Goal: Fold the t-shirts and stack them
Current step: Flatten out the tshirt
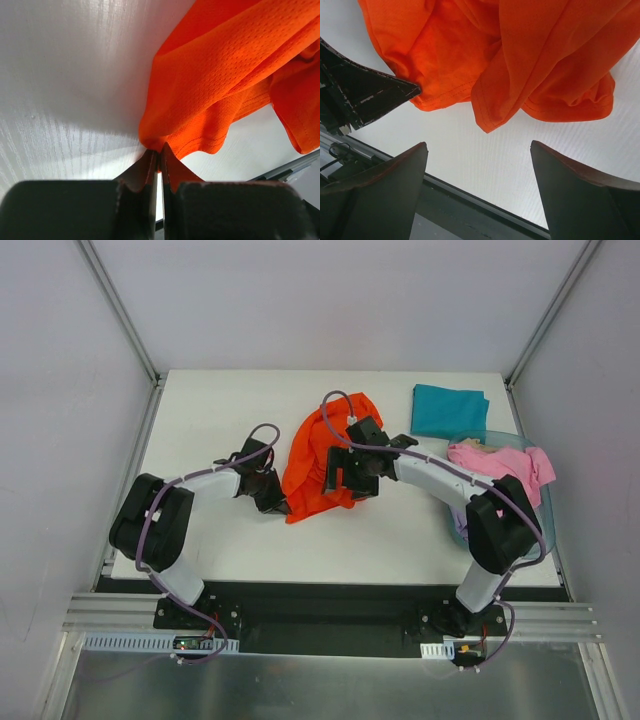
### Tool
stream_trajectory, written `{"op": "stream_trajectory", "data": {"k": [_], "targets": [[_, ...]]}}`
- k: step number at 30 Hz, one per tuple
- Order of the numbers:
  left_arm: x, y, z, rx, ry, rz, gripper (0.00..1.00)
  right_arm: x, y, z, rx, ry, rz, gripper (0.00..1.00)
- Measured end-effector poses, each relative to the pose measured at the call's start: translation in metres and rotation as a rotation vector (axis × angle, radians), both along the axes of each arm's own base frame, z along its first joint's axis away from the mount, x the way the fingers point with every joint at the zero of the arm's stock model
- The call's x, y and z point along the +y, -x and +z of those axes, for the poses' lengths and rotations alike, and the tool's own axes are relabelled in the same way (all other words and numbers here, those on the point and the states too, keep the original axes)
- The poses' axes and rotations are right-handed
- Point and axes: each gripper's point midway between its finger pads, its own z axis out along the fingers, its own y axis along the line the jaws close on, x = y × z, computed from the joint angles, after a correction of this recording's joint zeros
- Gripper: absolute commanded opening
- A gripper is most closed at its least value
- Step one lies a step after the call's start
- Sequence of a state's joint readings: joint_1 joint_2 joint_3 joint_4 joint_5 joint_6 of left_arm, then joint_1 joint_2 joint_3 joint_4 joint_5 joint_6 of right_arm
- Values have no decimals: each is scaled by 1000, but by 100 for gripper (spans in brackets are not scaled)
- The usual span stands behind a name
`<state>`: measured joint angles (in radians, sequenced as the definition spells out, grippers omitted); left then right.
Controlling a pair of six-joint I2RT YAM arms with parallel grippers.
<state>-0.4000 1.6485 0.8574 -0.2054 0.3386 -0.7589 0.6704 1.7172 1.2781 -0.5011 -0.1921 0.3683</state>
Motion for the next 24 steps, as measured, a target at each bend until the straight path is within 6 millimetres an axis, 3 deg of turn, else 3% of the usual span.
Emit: {"op": "stream_trajectory", "data": {"k": [4,5,9,10,15,16,24], "targets": [[2,3,1,-5,-5,3,0,10,1,-8,26,-10,-29,69],[3,3,2,-10,-3,3,0,12,1,-11,31,-11,-34,59],[2,2,10,-33,8,2,0,16,1,-27,56,11,-60,39],[2,2,11,-37,10,2,0,16,0,-31,63,21,-68,30],[1,1,15,-49,15,2,0,10,-3,-46,77,66,-111,14],[1,1,15,-49,15,2,0,9,-4,-46,72,73,-121,2],[4,3,26,-74,13,-5,0,-5,-19,-38,-27,118,-166,1]]}}
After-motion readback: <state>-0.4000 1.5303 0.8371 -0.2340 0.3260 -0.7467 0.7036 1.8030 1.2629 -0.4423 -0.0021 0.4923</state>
